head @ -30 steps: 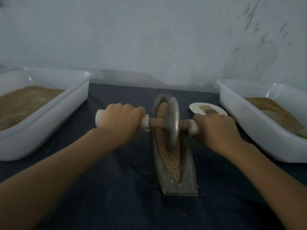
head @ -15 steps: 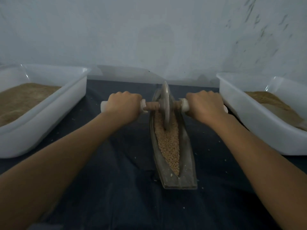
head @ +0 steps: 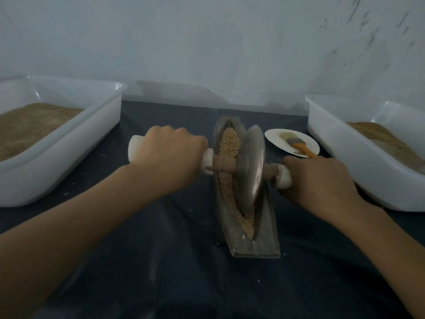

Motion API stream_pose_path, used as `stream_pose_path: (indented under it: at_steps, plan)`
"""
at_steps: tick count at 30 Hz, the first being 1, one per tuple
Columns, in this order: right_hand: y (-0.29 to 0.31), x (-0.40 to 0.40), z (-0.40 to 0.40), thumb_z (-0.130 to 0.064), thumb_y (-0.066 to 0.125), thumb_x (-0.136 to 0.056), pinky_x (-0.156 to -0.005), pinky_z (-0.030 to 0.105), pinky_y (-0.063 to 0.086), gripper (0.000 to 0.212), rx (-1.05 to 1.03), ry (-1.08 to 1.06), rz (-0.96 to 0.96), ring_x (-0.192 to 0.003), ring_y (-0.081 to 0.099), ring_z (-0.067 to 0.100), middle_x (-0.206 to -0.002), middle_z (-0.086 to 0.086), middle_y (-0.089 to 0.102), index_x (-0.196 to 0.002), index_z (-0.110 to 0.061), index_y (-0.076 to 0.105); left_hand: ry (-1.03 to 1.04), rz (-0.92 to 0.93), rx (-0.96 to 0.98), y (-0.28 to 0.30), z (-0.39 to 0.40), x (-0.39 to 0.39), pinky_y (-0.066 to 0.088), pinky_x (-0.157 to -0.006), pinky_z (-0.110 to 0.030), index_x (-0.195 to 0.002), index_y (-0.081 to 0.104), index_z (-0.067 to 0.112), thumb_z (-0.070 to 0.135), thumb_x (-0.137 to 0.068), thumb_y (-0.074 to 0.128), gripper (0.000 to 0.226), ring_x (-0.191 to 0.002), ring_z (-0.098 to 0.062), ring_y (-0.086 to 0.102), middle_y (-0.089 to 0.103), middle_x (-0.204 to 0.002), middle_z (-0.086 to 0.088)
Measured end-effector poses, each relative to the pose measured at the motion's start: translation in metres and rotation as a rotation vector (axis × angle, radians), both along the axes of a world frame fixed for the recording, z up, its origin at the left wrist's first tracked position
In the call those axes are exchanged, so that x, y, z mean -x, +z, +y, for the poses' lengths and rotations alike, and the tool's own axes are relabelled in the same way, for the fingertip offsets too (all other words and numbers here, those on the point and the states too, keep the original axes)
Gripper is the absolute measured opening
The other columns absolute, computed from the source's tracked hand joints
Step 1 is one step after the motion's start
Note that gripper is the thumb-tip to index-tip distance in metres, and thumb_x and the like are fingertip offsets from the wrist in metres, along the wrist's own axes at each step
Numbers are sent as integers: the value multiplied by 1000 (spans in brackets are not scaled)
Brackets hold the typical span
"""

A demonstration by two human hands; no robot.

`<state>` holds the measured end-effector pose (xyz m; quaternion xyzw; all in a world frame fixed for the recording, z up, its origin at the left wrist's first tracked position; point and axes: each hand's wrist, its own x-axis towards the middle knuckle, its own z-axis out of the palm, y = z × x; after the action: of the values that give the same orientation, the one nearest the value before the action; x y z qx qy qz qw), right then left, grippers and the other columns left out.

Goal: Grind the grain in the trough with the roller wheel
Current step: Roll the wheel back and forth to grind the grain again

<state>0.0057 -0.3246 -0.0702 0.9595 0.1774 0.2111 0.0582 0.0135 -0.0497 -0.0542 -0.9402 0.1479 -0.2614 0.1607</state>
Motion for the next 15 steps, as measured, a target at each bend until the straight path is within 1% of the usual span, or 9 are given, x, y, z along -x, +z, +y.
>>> stream_pose_path:
  at_steps: [2, 3, 4, 6, 8, 9, 11, 13, 15]
  plan:
    - [-2, -22, 7, -44, 68, -77, -52, 31, 37, 25, 15, -22, -57, -60, 46, 21, -67, -2, 55, -76, -28, 49, 36, 61, 94, -2, -4, -22, 27, -53, -30, -79, 43, 28, 39, -80, 59, 18, -59, -22, 46, 38, -64, 6]
    - [-2, -36, 11, -43, 67, -78, -54, 31, 38, 24, 23, -26, -83, -64, 51, 25, -72, 2, 59, -79, -25, 51, 50, 90, 129, -3, -4, -33, 30, -57, -32, -80, 46, 28, 37, -80, 59, 16, -67, -26, 54, 46, -68, 4]
    - [-1, -51, 15, -42, 66, -79, -54, 31, 37, 25, 36, -23, -103, -65, 54, 27, -73, 4, 60, -78, -24, 49, 68, 106, 153, -4, -3, -43, 32, -60, -34, -80, 46, 28, 36, -80, 59, 15, -73, -28, 58, 53, -75, 1]
    - [3, -77, 21, -40, 65, -80, -54, 31, 34, 30, 64, -27, -118, -62, 54, 27, -70, 5, 59, -75, -24, 40, 95, 109, 205, -6, -1, -59, 33, -61, -34, -81, 49, 27, 35, -79, 60, 13, -74, -29, 58, 57, -79, -1]
    - [6, -95, 24, -38, 65, -80, -54, 32, 32, 28, 84, -52, -137, -63, 57, 31, -71, 8, 60, -76, -22, 43, 125, 115, 226, -9, -1, -70, 35, -61, -35, -88, 56, 26, 33, -79, 61, 12, -72, -27, 55, 56, -79, 0]
    - [7, -98, 26, -37, 65, -81, -54, 33, 33, 25, 90, -62, -137, -65, 58, 32, -72, 9, 61, -79, -20, 46, 134, 124, 226, -9, -2, -72, 35, -61, -35, -90, 56, 26, 32, -80, 62, 13, -74, -27, 57, 59, -83, -1]
    - [11, -91, 29, -38, 63, -83, -55, 33, 37, 23, 96, -74, -120, -68, 59, 32, -75, 8, 62, -82, -20, 48, 133, 152, 218, -6, -3, -68, 36, -63, -35, -91, 54, 26, 31, -81, 62, 13, -83, -30, 61, 63, -92, -4]
    - [15, -71, 29, -40, 61, -83, -58, 33, 45, 23, 106, -61, -83, -72, 60, 29, -80, 5, 63, -84, -22, 47, 126, 193, 198, -1, -4, -51, 36, -64, -35, -95, 55, 27, 30, -83, 61, 14, -87, -30, 61, 63, -96, -4]
    - [13, -44, 20, -45, 63, -80, -60, 34, 48, 23, 126, -48, -38, -76, 60, 26, -84, 2, 63, -86, -27, 51, 89, 215, 165, 0, 0, -26, 34, -61, -34, -90, 53, 31, 31, -82, 61, 11, -78, -26, 60, 61, -87, 1]
